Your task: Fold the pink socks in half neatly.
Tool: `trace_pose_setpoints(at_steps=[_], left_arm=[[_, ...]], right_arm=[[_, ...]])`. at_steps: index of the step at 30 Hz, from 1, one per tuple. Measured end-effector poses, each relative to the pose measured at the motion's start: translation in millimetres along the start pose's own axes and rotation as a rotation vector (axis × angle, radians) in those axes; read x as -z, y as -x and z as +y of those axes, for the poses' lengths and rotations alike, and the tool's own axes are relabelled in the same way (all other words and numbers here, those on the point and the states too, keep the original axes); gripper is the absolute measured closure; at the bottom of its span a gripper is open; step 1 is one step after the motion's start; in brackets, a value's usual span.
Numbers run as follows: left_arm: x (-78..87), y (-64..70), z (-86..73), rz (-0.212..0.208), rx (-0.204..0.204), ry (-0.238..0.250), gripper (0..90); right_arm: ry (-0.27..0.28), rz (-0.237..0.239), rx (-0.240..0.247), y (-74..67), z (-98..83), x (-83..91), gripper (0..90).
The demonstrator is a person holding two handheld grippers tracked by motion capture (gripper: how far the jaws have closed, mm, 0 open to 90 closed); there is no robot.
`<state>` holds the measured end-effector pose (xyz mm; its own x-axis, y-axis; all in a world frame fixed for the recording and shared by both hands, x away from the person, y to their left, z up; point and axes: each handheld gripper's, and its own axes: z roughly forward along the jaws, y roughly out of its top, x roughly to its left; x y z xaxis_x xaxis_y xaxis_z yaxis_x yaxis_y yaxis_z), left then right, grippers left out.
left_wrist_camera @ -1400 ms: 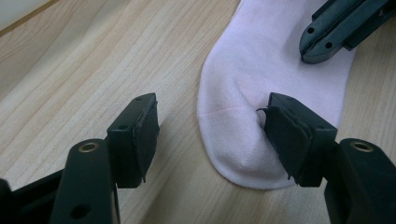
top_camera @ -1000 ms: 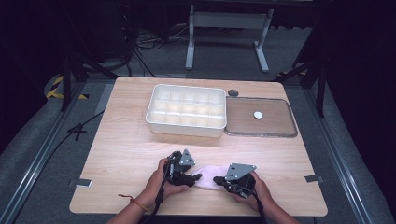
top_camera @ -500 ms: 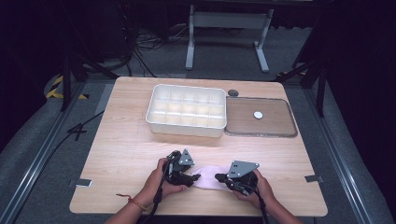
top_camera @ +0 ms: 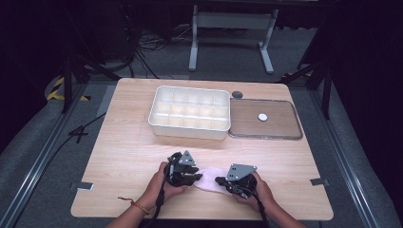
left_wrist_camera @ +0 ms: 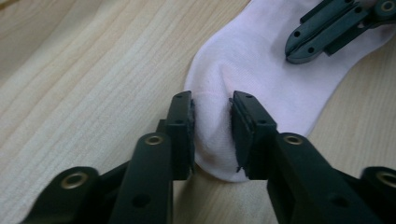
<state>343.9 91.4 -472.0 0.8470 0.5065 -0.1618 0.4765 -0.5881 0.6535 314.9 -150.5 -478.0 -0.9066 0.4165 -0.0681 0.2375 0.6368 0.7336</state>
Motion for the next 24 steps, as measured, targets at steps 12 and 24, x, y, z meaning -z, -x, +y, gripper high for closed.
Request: trace_pose_setpoints(at_steps=[12,24], left_arm=[[6.8,-0.8,0.8,-0.003,0.013,0.052,81.3],[13.7,3.7,3.2,0.009,-0.009,0.069,80.4]], right_arm=[[-0.026,0.01,0.004,5.3,8.5,-5.9,90.0],[-0.021,0.004,-0.01,7.0,24.3,-20.1,90.0]])
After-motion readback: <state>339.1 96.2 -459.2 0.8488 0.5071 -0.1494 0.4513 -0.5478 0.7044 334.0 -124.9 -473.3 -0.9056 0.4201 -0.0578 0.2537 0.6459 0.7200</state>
